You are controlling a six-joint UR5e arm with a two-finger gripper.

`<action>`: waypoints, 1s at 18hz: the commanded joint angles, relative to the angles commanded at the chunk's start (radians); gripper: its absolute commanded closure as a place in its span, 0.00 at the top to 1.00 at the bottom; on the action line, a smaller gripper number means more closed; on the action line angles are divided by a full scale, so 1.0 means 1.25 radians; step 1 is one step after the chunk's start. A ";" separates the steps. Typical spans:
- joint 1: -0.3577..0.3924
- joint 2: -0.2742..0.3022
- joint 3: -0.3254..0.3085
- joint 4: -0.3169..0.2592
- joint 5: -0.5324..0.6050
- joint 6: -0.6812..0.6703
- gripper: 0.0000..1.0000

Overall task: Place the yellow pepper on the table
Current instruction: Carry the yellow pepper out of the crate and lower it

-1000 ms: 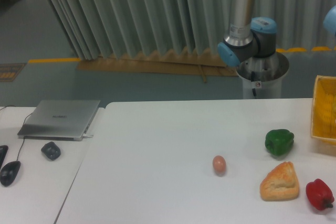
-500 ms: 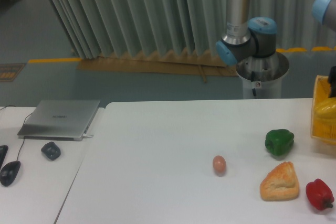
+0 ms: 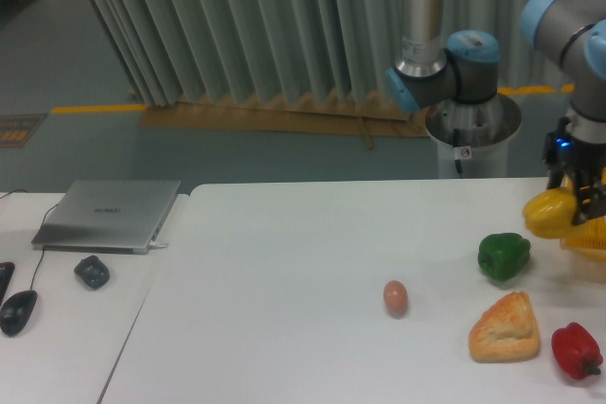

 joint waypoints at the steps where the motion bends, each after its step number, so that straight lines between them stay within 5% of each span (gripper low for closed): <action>1: -0.013 0.000 -0.001 0.005 0.000 -0.018 0.55; 10: -0.150 -0.048 -0.032 0.126 0.098 -0.206 0.55; 18: -0.198 -0.077 -0.042 0.167 0.132 -0.296 0.55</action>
